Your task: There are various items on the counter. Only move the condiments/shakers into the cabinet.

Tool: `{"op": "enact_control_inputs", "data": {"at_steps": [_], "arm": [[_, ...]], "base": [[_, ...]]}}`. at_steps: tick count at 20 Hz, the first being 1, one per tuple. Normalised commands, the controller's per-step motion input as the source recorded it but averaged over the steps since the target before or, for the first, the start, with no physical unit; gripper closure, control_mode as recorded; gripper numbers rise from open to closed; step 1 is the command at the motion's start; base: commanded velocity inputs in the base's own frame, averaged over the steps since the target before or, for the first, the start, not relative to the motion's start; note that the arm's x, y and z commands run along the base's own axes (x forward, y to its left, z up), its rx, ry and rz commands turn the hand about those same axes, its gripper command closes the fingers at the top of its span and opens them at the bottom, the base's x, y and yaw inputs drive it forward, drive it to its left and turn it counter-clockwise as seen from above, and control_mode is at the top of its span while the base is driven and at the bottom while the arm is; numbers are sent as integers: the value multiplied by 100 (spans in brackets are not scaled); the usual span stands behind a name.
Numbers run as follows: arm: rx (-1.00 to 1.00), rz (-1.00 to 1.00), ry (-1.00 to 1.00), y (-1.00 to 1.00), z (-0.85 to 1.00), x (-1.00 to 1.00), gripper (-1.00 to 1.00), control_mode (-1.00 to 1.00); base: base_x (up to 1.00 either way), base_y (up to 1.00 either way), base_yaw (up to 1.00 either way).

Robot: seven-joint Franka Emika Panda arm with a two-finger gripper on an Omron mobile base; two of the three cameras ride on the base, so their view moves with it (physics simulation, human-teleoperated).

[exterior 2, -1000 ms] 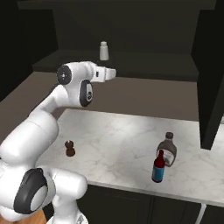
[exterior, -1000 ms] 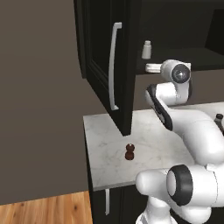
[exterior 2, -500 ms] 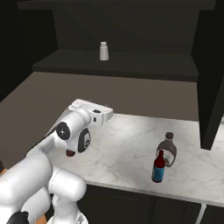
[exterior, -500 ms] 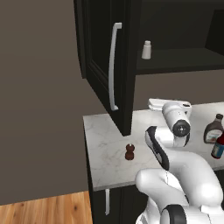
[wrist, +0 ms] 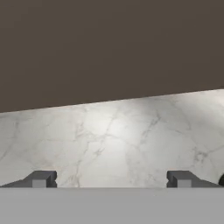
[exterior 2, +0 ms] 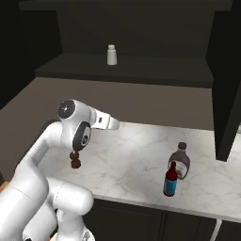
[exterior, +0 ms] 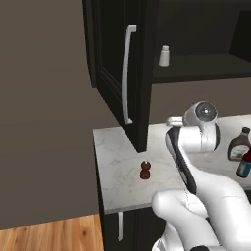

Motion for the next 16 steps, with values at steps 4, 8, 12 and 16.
{"op": "enact_control_inputs", "data": {"at_steps": [4,8,12,16], "arm": [[-1,0,42,10,-30,64,-100,-100],[-5,2,47,52,-100,10,-100,-100],[0,5,28,57,-100,-11,-100,-100],[6,7,11,24,-100,-33,-100,-100]], "base": [[0,0,0],[0,0,0],[0,0,0],[0,0,0]]}}
